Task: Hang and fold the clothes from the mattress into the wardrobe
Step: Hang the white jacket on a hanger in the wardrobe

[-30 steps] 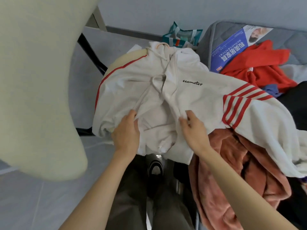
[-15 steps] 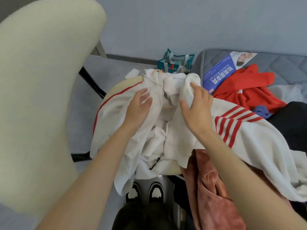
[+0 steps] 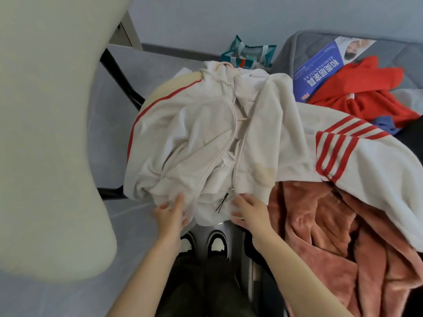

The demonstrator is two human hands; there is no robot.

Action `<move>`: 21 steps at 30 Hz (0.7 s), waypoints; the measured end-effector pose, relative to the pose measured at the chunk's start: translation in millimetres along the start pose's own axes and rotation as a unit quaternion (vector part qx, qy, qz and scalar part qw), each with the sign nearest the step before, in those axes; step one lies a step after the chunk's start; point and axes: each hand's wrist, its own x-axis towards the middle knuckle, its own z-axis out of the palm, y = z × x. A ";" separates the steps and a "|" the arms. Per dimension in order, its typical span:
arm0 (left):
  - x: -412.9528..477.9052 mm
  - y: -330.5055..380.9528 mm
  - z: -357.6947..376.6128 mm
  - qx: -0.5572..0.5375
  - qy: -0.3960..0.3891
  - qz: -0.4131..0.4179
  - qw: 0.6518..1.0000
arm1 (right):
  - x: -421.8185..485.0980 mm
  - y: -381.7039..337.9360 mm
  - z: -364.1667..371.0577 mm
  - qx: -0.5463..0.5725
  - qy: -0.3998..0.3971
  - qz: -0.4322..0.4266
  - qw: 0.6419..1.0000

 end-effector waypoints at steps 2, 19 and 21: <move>0.1 2.0 -1.0 -0.100 -0.054 -0.049 0.992 | 0.3 -0.9 8.9 0.162 -0.014 0.071 0.984; -23.4 34.5 -5.9 0.000 -0.227 -0.059 0.972 | 13.0 -9.9 28.9 0.247 0.035 0.116 0.961; -22.3 38.7 -4.0 -0.015 -0.212 -0.055 0.976 | 14.1 -10.1 32.0 0.240 0.042 0.116 0.963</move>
